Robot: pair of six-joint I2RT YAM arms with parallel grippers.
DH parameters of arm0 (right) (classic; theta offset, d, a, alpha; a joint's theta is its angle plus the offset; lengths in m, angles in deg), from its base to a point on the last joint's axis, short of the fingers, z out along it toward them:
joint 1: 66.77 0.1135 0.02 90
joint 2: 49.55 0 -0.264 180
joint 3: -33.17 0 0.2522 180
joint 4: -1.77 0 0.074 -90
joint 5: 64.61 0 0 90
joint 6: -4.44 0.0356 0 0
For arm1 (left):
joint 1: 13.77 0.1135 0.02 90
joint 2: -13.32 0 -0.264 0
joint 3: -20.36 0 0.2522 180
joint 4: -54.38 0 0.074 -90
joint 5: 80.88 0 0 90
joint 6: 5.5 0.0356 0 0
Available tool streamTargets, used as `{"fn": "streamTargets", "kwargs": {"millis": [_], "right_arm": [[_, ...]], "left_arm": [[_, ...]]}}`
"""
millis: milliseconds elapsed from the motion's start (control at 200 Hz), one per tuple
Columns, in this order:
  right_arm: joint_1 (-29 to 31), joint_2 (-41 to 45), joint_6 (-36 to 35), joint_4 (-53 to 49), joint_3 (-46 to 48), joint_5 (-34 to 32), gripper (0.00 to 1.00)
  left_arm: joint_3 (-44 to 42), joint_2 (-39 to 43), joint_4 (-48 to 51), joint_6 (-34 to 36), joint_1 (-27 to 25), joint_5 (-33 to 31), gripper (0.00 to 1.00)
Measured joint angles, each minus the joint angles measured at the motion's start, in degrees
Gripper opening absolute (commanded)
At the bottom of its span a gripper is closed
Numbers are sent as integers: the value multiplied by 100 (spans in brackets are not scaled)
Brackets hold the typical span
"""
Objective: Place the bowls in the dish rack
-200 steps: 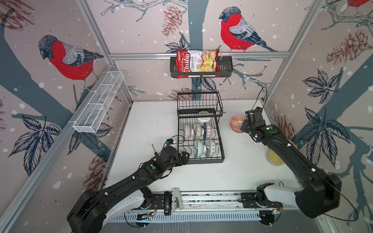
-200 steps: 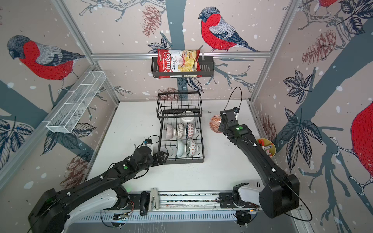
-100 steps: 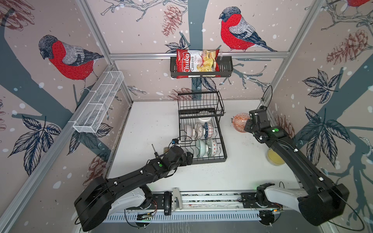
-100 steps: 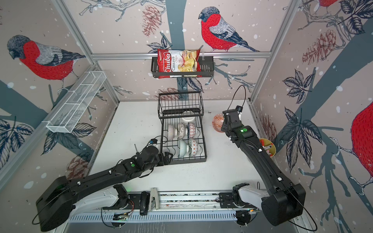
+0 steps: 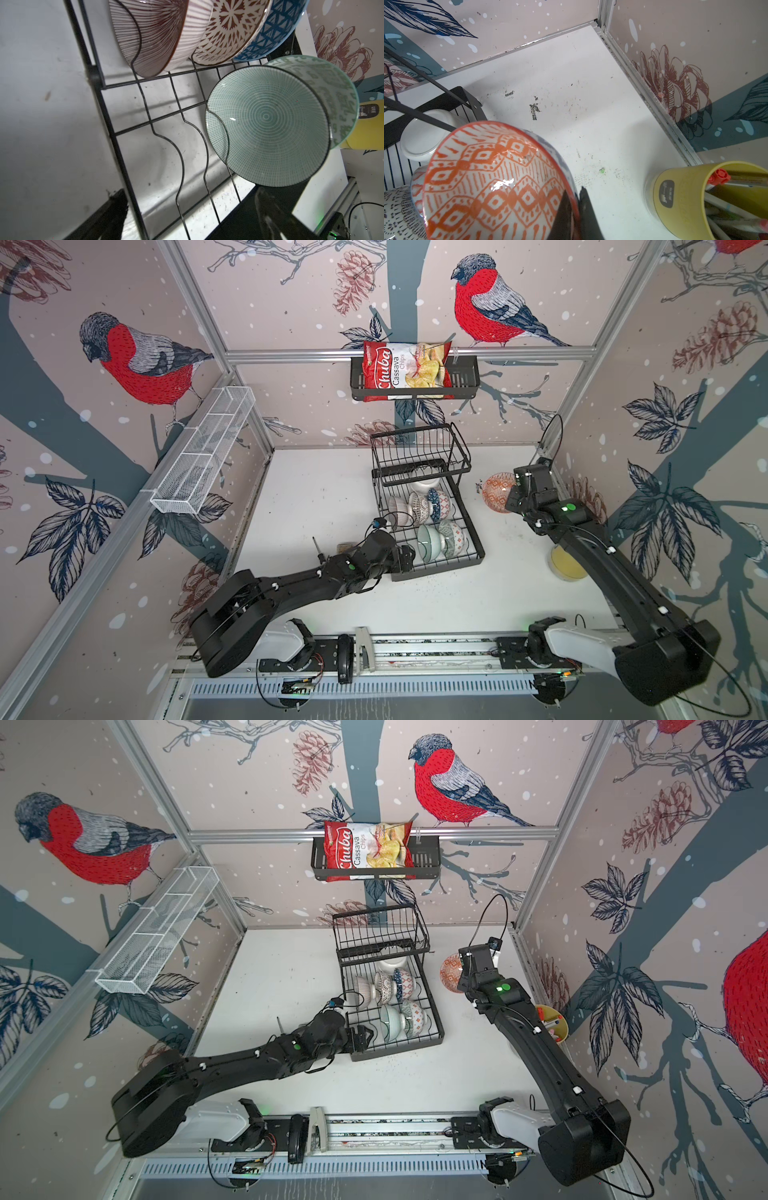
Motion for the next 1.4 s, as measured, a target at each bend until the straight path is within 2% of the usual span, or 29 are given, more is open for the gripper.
{"fn": "streamTargets", "kwargs": {"millis": [385,785,1001,1401], "right_arm": [[144,-4,0,-127,0,-153,0],[656,-11,2,-232,28,-415,0],[1060,-11,2,-420,-101,-669,0],[2162,-181,2,-474,-188,-1108,0]], "left_arm": [[778,-1054,-334,227,-74,511,94],[1093,-1414,-372,387,-74,656,94],[1093,-1134,-369,544,-74,555,94],[439,175,-704,774,-90,-11,95]]}}
